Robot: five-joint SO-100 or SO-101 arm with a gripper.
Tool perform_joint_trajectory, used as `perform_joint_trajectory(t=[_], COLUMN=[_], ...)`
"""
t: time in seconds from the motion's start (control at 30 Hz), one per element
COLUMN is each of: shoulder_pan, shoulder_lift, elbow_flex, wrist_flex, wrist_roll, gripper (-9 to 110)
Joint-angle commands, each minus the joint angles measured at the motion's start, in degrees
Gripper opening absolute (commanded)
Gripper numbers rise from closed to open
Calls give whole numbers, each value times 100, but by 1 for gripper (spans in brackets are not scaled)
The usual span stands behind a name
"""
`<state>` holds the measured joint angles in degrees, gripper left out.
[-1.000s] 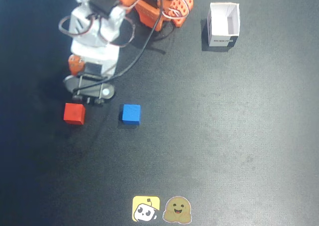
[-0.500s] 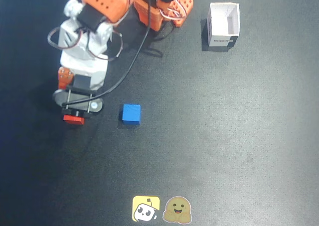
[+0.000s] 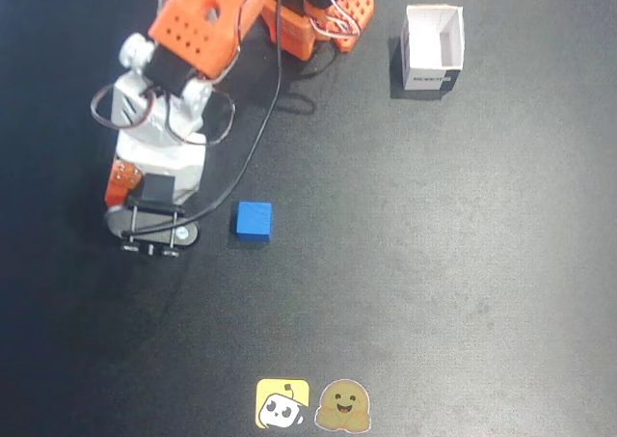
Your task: Put the red cube in the right box and the blue cube in the left box.
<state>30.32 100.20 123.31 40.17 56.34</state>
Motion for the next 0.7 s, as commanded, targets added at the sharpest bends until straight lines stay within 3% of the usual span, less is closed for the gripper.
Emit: perform_joint_trajectory(t=[0.0, 0.5, 0.67], shoulder_pan=[-18, 97, -18], shoulder_lift=[-70, -475, -123], elbow_flex=[-378, 9, 0], wrist_flex=[-167, -905, -606], wrist_roll=[-18, -132, -79], gripper=[21, 23, 23])
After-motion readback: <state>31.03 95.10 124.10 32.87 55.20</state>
